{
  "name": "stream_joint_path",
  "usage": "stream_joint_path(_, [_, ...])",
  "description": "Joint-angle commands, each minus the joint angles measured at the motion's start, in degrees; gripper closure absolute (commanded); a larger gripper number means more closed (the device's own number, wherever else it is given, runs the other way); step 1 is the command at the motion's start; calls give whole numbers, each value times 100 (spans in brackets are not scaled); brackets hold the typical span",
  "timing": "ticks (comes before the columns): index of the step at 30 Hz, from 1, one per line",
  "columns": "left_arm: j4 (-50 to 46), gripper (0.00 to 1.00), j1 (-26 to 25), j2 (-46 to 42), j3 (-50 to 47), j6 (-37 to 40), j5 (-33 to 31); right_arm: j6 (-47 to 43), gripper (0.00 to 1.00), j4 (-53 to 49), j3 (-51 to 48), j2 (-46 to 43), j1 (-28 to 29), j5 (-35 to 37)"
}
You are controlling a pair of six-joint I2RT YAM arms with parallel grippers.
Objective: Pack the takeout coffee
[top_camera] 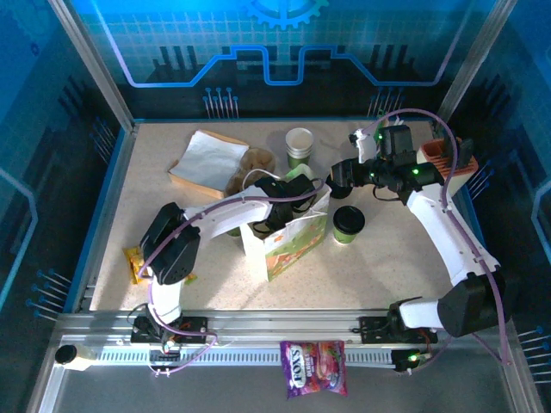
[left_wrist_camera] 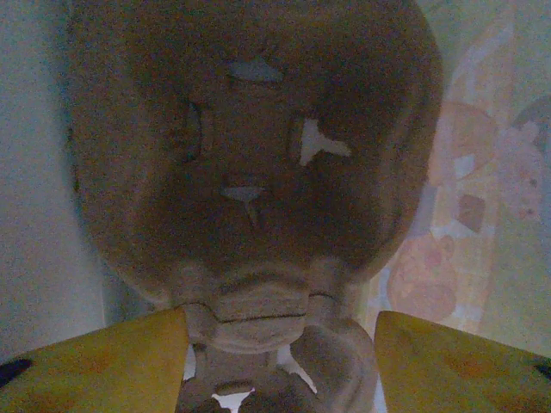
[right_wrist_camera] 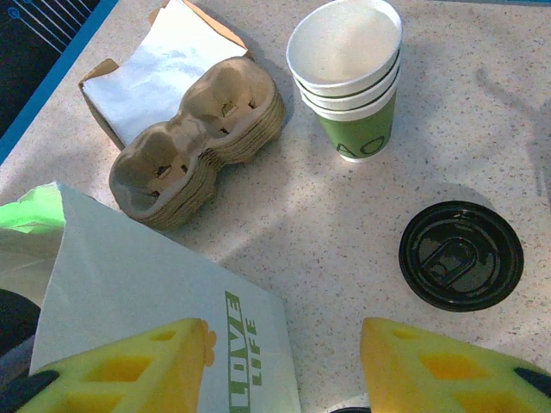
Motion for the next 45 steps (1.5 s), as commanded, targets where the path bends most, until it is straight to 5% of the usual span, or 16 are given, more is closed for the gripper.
stream_joint_path(1, [124,38,7,-542,152,-70,112,56,48,52,-32,-114,-33,-14])
stream_joint_path(45, [941,33,440,-1738,245,42,45,91,45,133,-3,-62,-37,-23])
